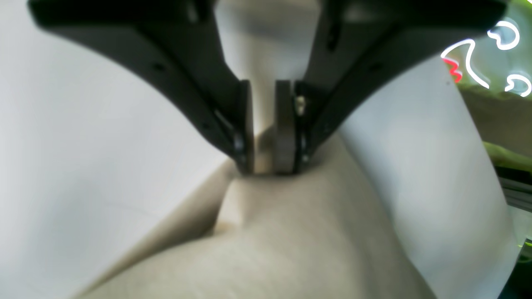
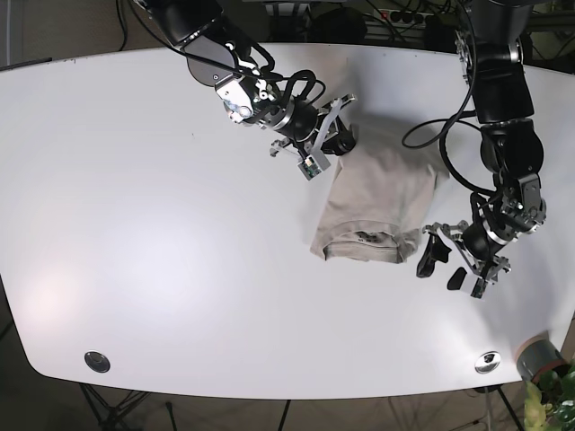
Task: Fold the T-shirt properly
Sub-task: 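Push the beige bundle with the left gripper toward the table edge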
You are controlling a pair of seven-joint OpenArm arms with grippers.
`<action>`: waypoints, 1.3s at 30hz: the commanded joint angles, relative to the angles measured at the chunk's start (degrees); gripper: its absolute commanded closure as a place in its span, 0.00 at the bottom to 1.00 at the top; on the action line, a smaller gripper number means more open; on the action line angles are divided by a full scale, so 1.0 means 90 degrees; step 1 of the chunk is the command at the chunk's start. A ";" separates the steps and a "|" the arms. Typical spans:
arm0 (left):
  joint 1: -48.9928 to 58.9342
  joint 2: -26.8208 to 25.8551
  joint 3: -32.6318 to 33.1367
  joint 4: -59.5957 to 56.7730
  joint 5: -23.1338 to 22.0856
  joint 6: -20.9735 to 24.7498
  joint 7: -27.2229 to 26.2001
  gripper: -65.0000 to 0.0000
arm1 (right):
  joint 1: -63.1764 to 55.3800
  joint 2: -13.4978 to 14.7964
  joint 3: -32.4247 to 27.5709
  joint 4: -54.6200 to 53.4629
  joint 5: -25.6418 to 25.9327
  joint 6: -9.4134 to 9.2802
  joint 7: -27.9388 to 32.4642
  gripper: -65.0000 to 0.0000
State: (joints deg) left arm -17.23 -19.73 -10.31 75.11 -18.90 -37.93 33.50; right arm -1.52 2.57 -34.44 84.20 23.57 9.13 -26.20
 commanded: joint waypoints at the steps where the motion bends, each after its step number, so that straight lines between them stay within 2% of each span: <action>1: 0.0044 0.0097 0.0183 0.0577 -0.0064 0.0107 -0.0083 0.40 | -0.0002 -0.0027 0.0178 0.0388 0.0072 0.0075 0.0141 0.89; 4: 0.0298 0.0224 0.0437 0.0997 -0.0054 0.0273 -0.0083 0.40 | -0.0227 -0.0027 0.0637 0.0690 0.0082 0.0075 0.0141 0.89; 7: 0.0621 0.0341 0.0710 0.1496 -0.0054 0.0772 -0.0103 0.39 | -0.0451 -0.0007 0.1057 0.0974 0.0043 0.0095 0.0141 0.89; 12: 0.1109 0.0624 0.1091 0.2111 -0.0054 0.2315 -0.0122 0.19 | -0.0412 0.0569 0.1272 0.1208 0.0082 0.0095 0.0141 0.89; 15: 0.1451 0.0819 0.1130 0.2394 -0.0045 0.2872 -0.0132 0.16 | -0.0422 0.0794 0.1291 0.1364 0.0082 0.0085 0.0141 0.89; 20: 0.1773 0.1112 0.1189 0.2463 -0.0035 0.2940 -0.0132 0.16 | -0.0412 0.1038 0.1291 0.1384 0.0082 0.0095 0.0141 0.89; 22: 0.2008 0.1103 0.1287 0.2502 0.0200 0.2940 -0.0279 0.16 | -0.0412 0.1077 0.1291 0.1374 0.0082 0.0114 0.0141 0.89; 24: 0.2154 0.1161 0.1394 0.2316 0.0698 0.2940 -0.0708 0.16 | -0.0364 0.1107 0.1291 0.1257 0.0082 0.0114 0.0141 0.89; 28: 0.2467 0.1327 0.1394 0.1427 0.1235 0.2940 -0.1470 0.16 | -0.0266 0.1116 0.1291 0.1101 0.0082 0.0124 0.0141 0.89; 33: 0.2516 0.1269 0.1179 -0.0097 0.1245 0.2911 -0.2271 0.16 | -0.0227 0.1126 0.1291 0.1091 0.0072 0.0124 0.0141 0.89; 35: 0.2525 0.1073 0.1169 -0.0614 0.1245 0.2901 -0.2642 0.16 | -0.0227 0.1136 0.1291 0.1110 0.0072 0.0124 0.0141 0.89; 39: 0.2525 0.0771 0.1150 -0.1171 0.1225 0.2901 -0.2857 0.16 | -0.0227 0.1136 0.1360 0.1091 0.0062 0.0124 0.0141 0.89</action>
State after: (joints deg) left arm 3.97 -11.00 0.51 67.55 -8.88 -14.13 0.62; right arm -4.43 12.71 -22.96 93.14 23.83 10.07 -26.15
